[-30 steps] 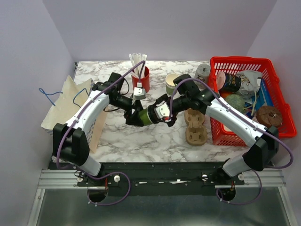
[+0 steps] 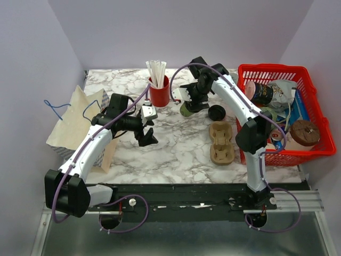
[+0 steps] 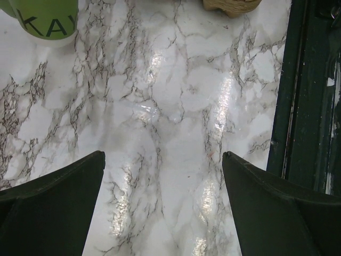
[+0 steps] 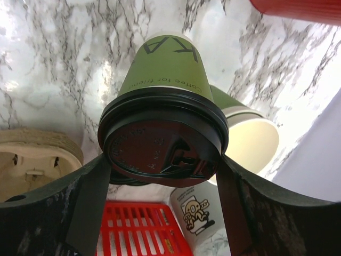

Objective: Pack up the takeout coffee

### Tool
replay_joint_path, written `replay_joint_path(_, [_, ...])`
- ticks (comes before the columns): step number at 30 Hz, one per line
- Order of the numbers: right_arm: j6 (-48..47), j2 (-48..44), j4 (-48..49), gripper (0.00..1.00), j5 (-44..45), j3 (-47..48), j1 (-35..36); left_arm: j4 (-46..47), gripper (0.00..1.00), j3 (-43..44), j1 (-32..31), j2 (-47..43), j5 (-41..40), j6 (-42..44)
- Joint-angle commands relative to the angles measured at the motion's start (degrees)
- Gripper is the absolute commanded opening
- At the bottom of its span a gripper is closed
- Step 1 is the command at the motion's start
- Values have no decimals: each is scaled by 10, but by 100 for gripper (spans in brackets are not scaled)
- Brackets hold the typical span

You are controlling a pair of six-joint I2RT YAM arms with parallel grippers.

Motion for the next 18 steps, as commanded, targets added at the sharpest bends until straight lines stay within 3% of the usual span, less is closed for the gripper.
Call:
replay_joint_path(1, [-6, 15, -125, 55, 69, 22, 2, 19, 99, -12, 1, -14, -2, -6])
replay_joint_path(18, [-11, 24, -125, 60, 97, -28, 2, 41, 99, -32, 0, -12, 1, -21])
